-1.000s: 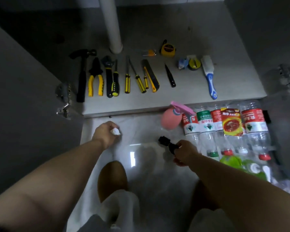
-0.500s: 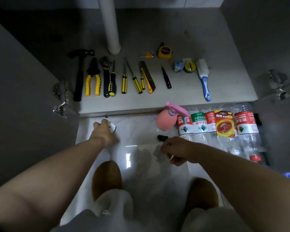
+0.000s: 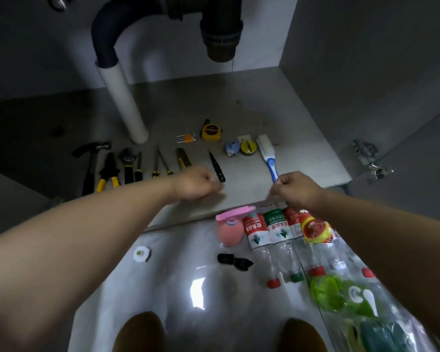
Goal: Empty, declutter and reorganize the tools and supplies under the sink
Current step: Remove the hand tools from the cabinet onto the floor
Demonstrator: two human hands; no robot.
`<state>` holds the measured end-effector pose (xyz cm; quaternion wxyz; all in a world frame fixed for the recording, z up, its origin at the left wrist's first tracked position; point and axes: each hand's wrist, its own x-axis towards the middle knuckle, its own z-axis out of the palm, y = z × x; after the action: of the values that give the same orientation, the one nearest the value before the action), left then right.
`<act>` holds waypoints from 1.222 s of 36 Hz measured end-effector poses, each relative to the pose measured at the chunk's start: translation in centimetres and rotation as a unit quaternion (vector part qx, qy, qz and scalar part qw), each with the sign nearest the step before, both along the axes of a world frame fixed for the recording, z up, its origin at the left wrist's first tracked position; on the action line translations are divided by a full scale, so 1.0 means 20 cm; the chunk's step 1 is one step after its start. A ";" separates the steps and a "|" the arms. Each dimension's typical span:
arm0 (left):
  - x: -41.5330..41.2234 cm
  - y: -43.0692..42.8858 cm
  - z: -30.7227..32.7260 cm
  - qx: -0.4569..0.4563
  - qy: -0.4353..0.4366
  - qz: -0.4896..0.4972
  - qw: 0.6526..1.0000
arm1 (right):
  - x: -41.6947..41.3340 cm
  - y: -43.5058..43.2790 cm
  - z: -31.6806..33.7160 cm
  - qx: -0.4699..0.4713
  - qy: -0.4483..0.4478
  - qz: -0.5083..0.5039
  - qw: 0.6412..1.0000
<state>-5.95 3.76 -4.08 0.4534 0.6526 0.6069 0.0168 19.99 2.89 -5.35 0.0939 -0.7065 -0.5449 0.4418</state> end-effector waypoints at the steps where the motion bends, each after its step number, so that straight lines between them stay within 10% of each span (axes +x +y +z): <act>1: 0.03 0.05 -0.02 0.037 -0.008 0.017 0.999 | 0.01 0.02 -0.02 0.015 -0.014 -0.010 1.000; 21: 0.33 0.54 -0.33 0.219 0.156 -0.096 0.958 | -0.01 0.30 -0.34 0.066 -0.189 -0.041 0.979; 44: -0.17 -0.06 0.04 0.201 -0.006 0.076 0.977 | -0.25 0.00 0.22 0.050 -0.001 0.089 0.995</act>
<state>-9.25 2.63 -3.28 0.3140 0.6824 0.6362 0.1762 15.04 2.82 -1.04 0.0889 -0.6499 -0.6275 0.4195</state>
